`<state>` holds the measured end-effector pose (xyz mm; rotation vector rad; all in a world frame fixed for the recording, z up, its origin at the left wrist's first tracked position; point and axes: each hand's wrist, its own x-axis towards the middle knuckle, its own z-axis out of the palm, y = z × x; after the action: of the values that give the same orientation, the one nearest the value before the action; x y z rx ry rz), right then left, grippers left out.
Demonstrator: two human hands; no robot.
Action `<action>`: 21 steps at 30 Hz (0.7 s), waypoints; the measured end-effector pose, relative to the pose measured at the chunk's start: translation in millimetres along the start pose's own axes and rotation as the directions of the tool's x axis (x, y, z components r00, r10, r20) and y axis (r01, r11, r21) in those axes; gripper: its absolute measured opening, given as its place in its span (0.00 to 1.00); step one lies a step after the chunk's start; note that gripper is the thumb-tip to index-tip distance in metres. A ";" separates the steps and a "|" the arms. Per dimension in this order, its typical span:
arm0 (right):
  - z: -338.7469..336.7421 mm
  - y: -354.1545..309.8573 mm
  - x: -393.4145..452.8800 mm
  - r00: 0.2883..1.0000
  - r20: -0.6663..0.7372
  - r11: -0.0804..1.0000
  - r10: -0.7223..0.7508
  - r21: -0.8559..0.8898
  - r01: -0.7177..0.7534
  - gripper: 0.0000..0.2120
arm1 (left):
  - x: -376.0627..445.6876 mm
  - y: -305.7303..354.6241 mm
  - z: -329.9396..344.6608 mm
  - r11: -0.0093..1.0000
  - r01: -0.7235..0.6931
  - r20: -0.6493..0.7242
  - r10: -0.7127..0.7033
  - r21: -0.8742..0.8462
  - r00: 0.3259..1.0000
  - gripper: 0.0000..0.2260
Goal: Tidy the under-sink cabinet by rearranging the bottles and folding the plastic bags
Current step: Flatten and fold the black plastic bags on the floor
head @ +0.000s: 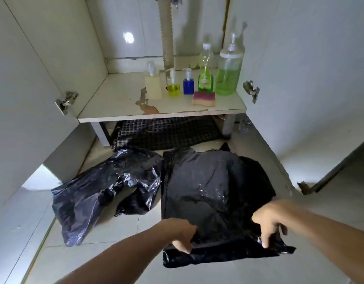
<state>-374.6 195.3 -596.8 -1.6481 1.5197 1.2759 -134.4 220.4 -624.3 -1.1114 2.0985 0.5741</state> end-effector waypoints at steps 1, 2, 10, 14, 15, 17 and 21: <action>0.7 1.2 5.3 0.999 0.036 0.999 -0.004 0.038 0.003 0.37 | 2.4 0.7 5.0 1.000 0.006 0.010 -0.006 -0.010 1.000 0.25; -0.2 3.0 8.2 0.999 0.048 0.999 -0.003 0.052 0.000 0.38 | 4.7 1.1 7.8 0.999 0.010 0.013 -0.009 -0.032 1.000 0.26; -12.7 20.6 49.1 0.964 -0.265 0.987 0.036 0.163 0.008 0.24 | 44.0 -22.6 -6.1 0.862 0.066 0.105 -0.015 -0.503 0.994 0.25; -22.9 21.5 72.0 0.940 -0.336 0.981 0.056 0.192 0.010 0.17 | 78.0 -74.0 -22.2 0.758 0.088 -0.329 -0.381 -0.647 0.864 0.12; -25.9 20.9 79.8 0.939 -0.340 0.984 0.054 0.176 0.007 0.16 | 85.7 -86.6 -26.7 0.711 0.084 -0.369 -0.457 -0.698 0.809 0.11; -35.2 20.3 91.8 0.930 -0.358 0.977 0.084 0.215 -0.006 0.13 | 100.5 -105.5 -33.1 0.634 0.127 -0.340 -0.561 -0.763 0.755 0.13; -59.1 38.2 123.7 0.876 -0.386 0.857 0.288 0.513 -0.056 0.24 | 131.7 -115.6 -42.1 0.517 0.231 -0.209 -0.657 -0.824 0.725 0.18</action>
<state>-406.8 82.2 -676.9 -1.5394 2.1069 0.5082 -105.2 60.0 -701.1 -2.4815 1.7890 1.0169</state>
